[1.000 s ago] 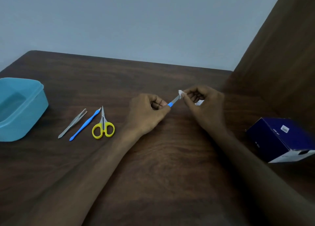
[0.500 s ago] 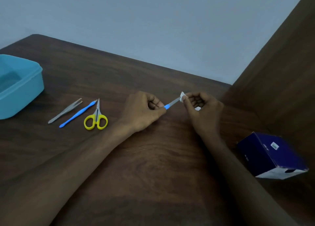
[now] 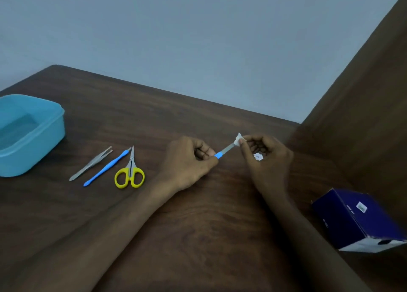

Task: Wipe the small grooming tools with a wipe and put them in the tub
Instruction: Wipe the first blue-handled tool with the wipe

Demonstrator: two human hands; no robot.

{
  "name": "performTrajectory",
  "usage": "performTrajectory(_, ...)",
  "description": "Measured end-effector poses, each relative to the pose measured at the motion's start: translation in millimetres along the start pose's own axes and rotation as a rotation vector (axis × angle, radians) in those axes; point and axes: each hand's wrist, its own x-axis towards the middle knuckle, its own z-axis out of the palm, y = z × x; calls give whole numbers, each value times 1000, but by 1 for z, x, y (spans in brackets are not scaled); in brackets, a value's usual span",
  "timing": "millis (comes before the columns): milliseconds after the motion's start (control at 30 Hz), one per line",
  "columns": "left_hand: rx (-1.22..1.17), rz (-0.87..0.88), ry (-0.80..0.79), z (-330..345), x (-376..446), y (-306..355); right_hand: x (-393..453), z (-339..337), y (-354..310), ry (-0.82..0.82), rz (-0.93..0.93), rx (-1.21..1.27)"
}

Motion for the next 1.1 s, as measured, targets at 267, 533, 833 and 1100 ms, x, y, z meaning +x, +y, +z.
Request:
performTrajectory(267,-24,-2,-14,-2,-1,1,2,6,5,-26,57,15)
performTrajectory(533,-40,29,13,-3,-3,4,-9,-3,-20,-25,-90,34)
performTrajectory(833,-50,33,-72,1,-2,-2,-7,7,-10,-48,45,139)
performTrajectory(1100,-71,47,10,1,-1,-2,-8,-1,-21,89,9,69)
